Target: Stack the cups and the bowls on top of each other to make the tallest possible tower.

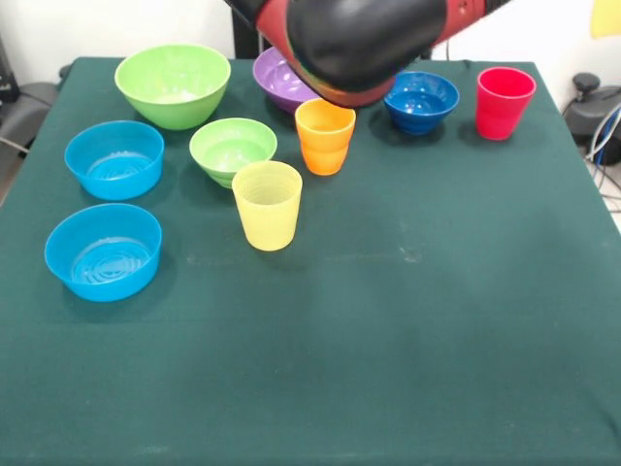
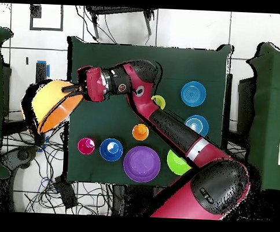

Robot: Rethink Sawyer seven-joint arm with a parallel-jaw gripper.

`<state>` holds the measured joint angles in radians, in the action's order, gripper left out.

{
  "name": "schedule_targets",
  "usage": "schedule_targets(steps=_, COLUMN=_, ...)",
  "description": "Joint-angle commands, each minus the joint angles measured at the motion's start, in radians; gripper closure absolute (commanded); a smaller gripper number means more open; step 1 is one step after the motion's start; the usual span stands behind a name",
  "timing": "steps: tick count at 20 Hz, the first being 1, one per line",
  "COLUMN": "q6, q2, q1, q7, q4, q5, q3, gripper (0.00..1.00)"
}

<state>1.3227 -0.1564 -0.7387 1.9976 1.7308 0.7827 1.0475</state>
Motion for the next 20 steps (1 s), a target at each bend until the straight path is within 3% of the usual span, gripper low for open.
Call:
schedule_targets(steps=1, q6=-0.007, q2=0.115, q1=0.042, q7=-0.066, q4=-0.074, q5=0.016, q3=-0.006, gripper=1.0)
schedule_targets(steps=6, q6=-0.034, q2=0.143, q1=0.06, q7=-0.074, q4=-0.127, q5=-0.033, q3=-0.04, gripper=1.0)
schedule_targets(steps=15, q6=-0.143, q2=0.087, q1=0.098, q7=0.033, q4=-0.175, q5=-0.146, q3=-0.171, gripper=1.0)
schedule_targets(steps=20, q6=-0.178, q2=0.115, q1=0.102, q7=-0.001, q4=-0.206, q5=-0.184, q3=-0.187, gripper=1.0)
